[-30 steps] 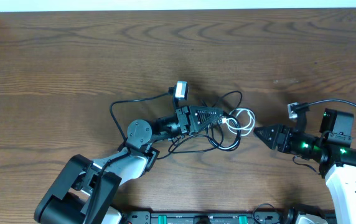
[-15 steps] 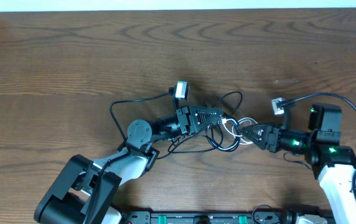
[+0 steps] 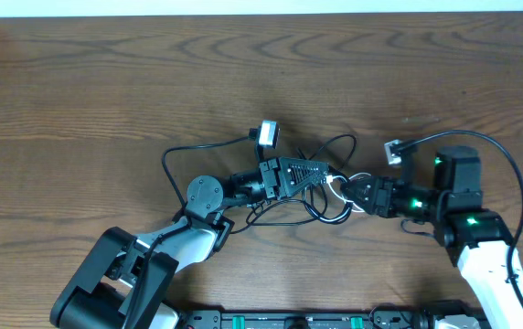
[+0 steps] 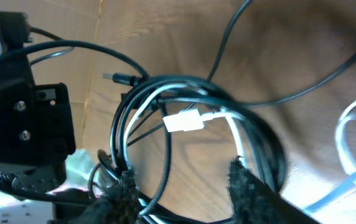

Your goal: Untangle cables

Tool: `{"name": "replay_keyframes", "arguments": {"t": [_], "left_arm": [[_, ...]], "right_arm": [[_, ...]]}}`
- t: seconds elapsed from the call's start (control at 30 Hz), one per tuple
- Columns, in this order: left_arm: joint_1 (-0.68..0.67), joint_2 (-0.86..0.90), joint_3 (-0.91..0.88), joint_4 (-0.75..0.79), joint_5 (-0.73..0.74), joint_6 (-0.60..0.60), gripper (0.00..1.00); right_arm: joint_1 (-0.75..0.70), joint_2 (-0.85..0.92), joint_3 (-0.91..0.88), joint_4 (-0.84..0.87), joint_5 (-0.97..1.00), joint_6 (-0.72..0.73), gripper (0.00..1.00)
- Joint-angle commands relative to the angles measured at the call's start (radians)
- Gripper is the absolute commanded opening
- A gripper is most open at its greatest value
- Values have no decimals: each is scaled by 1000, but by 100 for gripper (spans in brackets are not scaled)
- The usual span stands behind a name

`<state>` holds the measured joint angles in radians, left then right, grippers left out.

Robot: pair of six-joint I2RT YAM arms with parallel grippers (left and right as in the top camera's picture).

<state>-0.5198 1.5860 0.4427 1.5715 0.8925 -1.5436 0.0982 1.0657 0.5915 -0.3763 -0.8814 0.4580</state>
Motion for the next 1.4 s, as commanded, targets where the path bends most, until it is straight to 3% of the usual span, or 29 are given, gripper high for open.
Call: {"name": "replay_keyframes", "arguments": {"t": [0.0,0.07,0.33,0.63,0.73,1.0,1.37], "left_arm": [[5,-17,15,16,3,24,7],[5,-17,15,16,-18,23,8],[5,-17,15,16,-52,-3,8],[5,-17,15,16,-51,-27,7],[5,-17,15,16,-51,-27,7],[5,-17,15,16,-51,-27,7],[5,-17,15,11,-49,18,7]], "right_arm": [[58,19,-5,0,72,232,42],[124,40,-5,7,187,373,43],[291,108,-6,184,401,605,38],[328,118,-5,261,594,695,32],[328,118,-5,272,595,695,29],[328,118,-5,269,621,640,1],[312,22,-5,280,449,324,1]]}}
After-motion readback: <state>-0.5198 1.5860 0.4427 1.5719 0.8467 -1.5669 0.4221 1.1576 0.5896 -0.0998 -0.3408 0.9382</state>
